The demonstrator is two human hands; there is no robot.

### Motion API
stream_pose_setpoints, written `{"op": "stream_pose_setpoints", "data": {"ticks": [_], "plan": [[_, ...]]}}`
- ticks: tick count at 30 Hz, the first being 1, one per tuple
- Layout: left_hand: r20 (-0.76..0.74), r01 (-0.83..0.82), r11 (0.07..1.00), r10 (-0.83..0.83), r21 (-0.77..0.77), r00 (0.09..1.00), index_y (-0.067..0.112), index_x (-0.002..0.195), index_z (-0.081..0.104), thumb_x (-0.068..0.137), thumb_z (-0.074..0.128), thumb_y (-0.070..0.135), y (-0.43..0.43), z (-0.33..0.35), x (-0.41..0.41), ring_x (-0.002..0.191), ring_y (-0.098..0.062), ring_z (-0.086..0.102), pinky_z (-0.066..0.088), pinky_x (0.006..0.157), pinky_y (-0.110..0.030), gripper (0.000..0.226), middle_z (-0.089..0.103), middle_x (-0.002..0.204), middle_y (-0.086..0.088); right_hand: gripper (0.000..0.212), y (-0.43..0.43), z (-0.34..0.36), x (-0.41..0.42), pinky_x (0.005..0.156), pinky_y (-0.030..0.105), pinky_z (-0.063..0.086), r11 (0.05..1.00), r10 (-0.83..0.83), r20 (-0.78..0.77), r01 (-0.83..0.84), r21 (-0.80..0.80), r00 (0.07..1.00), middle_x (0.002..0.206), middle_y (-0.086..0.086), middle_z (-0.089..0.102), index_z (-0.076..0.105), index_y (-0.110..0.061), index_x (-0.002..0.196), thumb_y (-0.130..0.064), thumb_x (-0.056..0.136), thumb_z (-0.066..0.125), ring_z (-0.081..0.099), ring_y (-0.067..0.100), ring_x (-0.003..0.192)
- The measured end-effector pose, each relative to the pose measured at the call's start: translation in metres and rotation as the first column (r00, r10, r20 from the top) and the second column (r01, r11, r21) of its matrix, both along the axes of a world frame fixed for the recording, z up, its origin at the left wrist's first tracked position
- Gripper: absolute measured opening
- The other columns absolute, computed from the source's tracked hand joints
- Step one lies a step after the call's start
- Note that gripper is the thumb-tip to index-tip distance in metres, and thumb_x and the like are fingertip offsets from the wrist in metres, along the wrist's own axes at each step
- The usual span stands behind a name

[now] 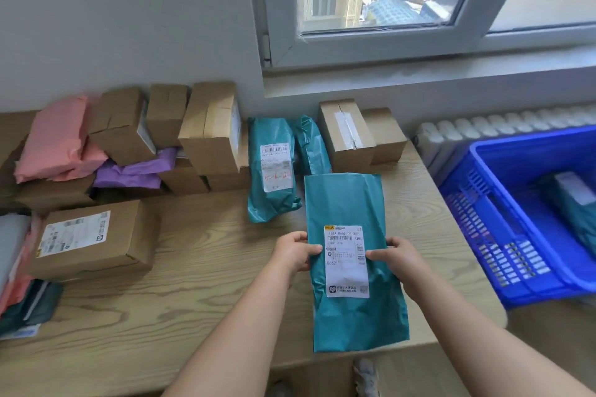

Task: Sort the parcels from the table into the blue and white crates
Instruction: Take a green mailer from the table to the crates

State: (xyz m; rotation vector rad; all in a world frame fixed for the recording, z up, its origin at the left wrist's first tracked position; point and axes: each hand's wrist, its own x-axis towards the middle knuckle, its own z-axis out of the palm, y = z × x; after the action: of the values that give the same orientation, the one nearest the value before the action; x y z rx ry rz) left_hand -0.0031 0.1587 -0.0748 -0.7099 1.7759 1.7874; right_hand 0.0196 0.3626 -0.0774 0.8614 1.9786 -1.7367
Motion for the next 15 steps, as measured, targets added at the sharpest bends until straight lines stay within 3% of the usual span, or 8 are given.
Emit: {"op": "stream_pose_setpoints", "data": {"ticks": [4,8,12,15], "plan": [[0.005,0.010,1.000,-0.010,-0.012,1.000,0.008,0.116,0.061,0.089,0.061,-0.010,0.044,0.000,-0.013,0.083,-0.023,0.068,0.057,0.055,-0.022,0.032,0.071,0.111,-0.016,0.033,0.043,-0.004,-0.022,0.061,0.031,0.050,1.000,0.012,0.021,-0.012,-0.003,1.000,0.098,0.013,0.072,0.062,-0.004,0.110,0.003,0.080,0.071,0.069,0.029,0.081],[0.029,-0.030,0.999,0.029,0.024,0.999,0.010,0.112,0.061,0.090,0.061,-0.008,0.084,-0.002,-0.027,0.074,-0.017,0.069,0.057,0.054,-0.021,0.029,0.073,0.105,-0.012,0.029,0.084,-0.002,-0.037,0.054,0.028,0.047,1.000,0.024,0.040,-0.023,-0.021,0.999,0.094,0.011,0.071,0.061,-0.003,0.109,0.004,0.082,0.068,0.068,0.026,0.076],[0.050,-0.055,0.995,0.051,0.081,0.997,0.011,0.106,0.065,0.089,0.065,-0.003,0.117,-0.002,-0.036,0.083,-0.019,0.072,0.059,0.065,-0.024,0.022,0.075,0.105,-0.011,0.023,0.119,-0.002,-0.045,0.048,0.024,0.046,0.999,0.033,0.034,-0.032,-0.039,0.999,0.094,0.011,0.072,0.062,-0.005,0.105,0.004,0.085,0.065,0.068,0.023,0.070],[0.061,-0.037,0.993,0.030,0.109,0.998,0.008,0.109,0.068,0.087,0.068,-0.001,0.141,-0.001,-0.044,0.084,-0.018,0.073,0.059,0.073,-0.026,0.023,0.077,0.100,-0.008,0.024,0.141,-0.001,-0.049,0.052,0.026,0.049,0.997,0.021,0.022,-0.019,-0.070,1.000,0.097,0.010,0.074,0.063,-0.006,0.107,0.002,0.084,0.066,0.070,0.024,0.074]]}}
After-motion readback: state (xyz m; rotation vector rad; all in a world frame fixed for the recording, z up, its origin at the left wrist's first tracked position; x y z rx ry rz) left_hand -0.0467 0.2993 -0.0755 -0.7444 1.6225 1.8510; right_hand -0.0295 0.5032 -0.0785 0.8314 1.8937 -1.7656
